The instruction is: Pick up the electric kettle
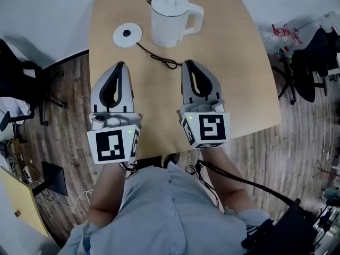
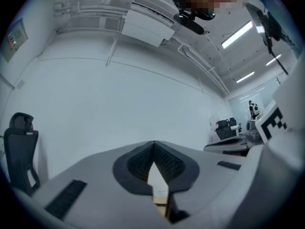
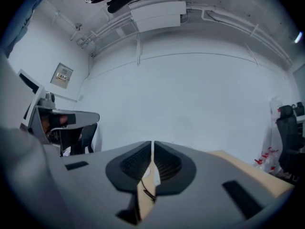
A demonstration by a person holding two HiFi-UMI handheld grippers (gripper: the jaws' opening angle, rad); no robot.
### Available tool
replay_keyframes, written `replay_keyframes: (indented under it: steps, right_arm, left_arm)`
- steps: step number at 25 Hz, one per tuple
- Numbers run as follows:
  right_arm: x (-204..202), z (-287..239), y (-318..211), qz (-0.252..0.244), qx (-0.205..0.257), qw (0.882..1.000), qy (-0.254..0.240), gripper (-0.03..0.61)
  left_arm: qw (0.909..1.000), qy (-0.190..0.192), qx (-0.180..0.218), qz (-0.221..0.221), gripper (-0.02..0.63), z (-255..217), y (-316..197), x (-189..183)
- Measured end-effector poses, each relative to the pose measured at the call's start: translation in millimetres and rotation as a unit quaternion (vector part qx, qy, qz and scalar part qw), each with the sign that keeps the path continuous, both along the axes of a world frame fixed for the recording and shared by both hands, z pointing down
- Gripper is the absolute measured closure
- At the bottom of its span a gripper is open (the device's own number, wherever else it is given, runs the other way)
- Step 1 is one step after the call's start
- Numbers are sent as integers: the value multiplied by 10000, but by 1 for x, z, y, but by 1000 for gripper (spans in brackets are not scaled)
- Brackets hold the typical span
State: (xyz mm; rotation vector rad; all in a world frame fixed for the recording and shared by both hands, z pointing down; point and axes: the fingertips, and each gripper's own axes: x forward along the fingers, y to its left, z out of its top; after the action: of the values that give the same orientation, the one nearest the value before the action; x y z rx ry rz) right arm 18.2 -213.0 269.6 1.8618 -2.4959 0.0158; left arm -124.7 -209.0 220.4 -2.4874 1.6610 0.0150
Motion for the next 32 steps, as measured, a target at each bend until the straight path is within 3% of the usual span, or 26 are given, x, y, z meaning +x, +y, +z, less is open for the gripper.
replay_keyframes:
  steps: [16, 32]
  right_arm:
    - [13, -49, 68, -215, 580, 9979, 175, 578]
    - [16, -62, 75, -354, 737, 9966, 142, 577]
  left_arm:
    - [9990, -51, 441, -32, 614, -44, 60, 21]
    - [9984, -27, 565, -55, 614, -50, 69, 28]
